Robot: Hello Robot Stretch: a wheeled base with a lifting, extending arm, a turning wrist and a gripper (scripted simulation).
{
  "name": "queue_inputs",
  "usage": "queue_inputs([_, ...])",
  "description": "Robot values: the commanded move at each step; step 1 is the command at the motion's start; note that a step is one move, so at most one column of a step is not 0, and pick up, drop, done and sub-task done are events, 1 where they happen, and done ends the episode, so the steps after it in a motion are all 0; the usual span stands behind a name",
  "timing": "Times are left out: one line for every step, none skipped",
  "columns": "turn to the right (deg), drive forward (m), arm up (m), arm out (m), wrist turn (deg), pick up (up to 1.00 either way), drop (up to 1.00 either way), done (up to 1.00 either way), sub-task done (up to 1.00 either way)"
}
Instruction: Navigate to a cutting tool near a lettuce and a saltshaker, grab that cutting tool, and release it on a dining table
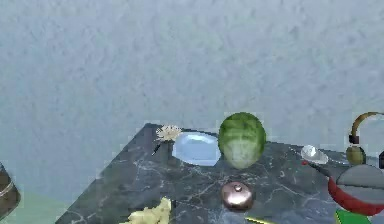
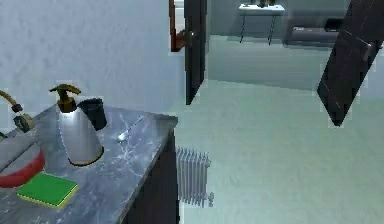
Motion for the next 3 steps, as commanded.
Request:
queue_inputs([-45.0,0.0,0.0,0.0,0.0,0.0,0.0,0.0,0.0])
queue_inputs([-24.0,0.0,0.0,0.0,0.0,0.0,0.0,0.0,0.0])
queue_inputs([0.0,0.0,0.5,0.0,0.0,0.0,0.0,0.0,0.0])
